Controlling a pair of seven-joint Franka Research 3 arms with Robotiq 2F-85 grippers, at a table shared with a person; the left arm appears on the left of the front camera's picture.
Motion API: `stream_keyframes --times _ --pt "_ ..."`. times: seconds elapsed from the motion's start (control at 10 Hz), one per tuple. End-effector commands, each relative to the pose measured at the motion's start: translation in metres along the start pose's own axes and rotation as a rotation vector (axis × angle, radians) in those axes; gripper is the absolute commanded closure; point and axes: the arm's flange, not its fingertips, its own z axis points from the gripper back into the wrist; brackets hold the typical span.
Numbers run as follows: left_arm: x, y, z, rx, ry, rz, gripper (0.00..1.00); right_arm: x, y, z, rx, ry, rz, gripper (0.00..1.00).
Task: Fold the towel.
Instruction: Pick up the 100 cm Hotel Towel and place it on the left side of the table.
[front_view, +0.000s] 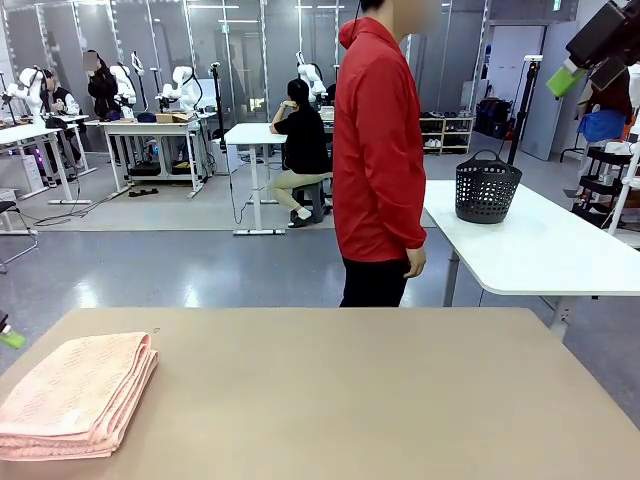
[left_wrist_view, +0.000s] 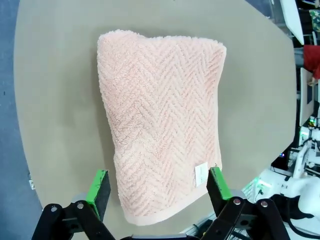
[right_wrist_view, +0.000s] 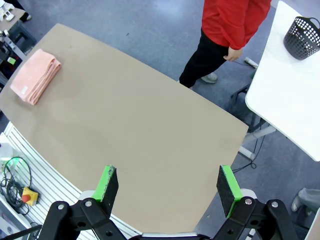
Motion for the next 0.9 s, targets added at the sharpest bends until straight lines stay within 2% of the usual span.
stream_keyframes --times 0.0,0.8 --pt "0.004 0.0042 -0.0028 -0.011 -0.01 -0.005 0.02 0.0002 0.0001 0.0003 0.0 0.005 0.0 0.0" --pt "0.004 0.0042 -0.0028 -0.011 -0.01 -0.005 0.02 0.0002 0.0001 0.0003 0.0 0.005 0.0 0.0"
